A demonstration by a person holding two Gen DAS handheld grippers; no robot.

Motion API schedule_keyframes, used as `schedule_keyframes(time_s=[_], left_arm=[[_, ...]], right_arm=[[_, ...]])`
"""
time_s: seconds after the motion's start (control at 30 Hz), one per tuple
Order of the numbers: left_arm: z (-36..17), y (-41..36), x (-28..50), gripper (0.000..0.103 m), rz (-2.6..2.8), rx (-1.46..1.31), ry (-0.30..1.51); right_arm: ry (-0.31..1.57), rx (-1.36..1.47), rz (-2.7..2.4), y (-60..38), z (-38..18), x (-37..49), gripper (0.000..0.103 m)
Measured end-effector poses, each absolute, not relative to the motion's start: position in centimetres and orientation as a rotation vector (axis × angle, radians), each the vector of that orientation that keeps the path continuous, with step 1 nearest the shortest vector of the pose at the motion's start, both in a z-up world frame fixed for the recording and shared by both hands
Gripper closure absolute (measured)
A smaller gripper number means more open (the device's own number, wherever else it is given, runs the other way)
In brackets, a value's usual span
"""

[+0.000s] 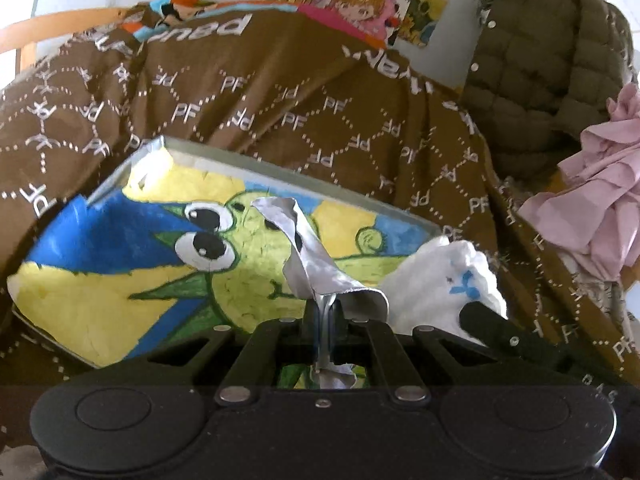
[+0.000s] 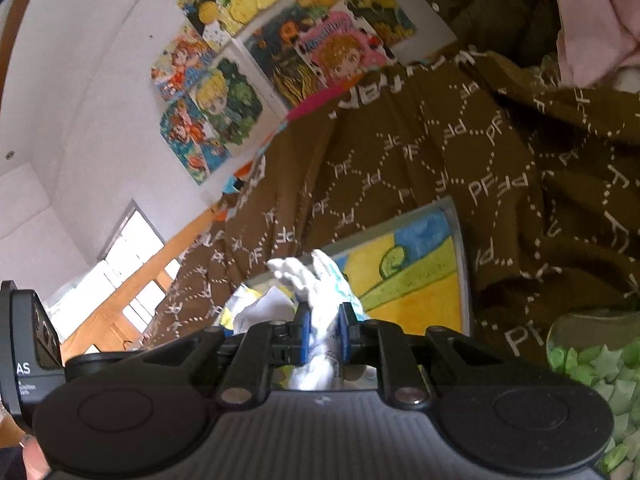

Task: Organize soft objects
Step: 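Carry both held cloths up and over into the grey painting tray, then open both tools to drop the cloths into the tray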

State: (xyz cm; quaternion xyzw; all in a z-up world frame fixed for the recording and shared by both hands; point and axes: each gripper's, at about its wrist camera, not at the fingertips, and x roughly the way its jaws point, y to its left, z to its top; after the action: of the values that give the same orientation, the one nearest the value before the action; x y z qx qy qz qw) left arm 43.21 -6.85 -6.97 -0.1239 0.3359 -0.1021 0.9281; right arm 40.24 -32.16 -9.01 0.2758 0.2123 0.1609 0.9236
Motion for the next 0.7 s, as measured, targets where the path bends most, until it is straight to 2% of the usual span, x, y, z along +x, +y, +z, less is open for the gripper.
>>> schedule_keyframes(time_s=[0.07, 0.17, 0.3, 0.33, 0.37, 0.43, 0.5, 0.7], left_arm=[[-7.6, -6.8, 43.5, 0.098, -0.196, -0.257, 0.716], [-8.5, -6.4, 43.3, 0.097, -0.174, -0.266, 0.749], [-8.6, -6.0, 42.9, 0.082, -0.147, -0.272, 0.768], [-8.5, -5.9, 42.7, 0.073, -0.14, -0.269, 0.769], [-8.4, -5.8, 42.5, 0.067, -0.135, -0.265, 0.77], [-8.0, -5.6, 42.1, 0.046, -0.117, -0.259, 0.759], [-7.4, -5.2, 41.5, 0.036, -0.097, -0.261, 0.741], [-5.5, -4.4, 39.0, 0.023, -0.072, -0.273, 0.697]], right_arm=[[0.459, 0.553, 0.323, -32.1, -9.2, 40.2, 0.084], [0.503, 0.545, 0.312, -31.9, -9.4, 40.3, 0.076], [0.52, 0.51, 0.312, -31.4, -8.9, 39.9, 0.062], [0.523, 0.5, 0.311, -31.3, -8.7, 39.8, 0.055], [0.524, 0.488, 0.307, -31.1, -8.5, 39.7, 0.051], [0.523, 0.461, 0.298, -30.9, -7.8, 39.3, 0.04], [0.518, 0.447, 0.295, -30.9, -7.0, 38.8, 0.034], [0.48, 0.383, 0.275, -30.6, -3.8, 35.9, 0.017]])
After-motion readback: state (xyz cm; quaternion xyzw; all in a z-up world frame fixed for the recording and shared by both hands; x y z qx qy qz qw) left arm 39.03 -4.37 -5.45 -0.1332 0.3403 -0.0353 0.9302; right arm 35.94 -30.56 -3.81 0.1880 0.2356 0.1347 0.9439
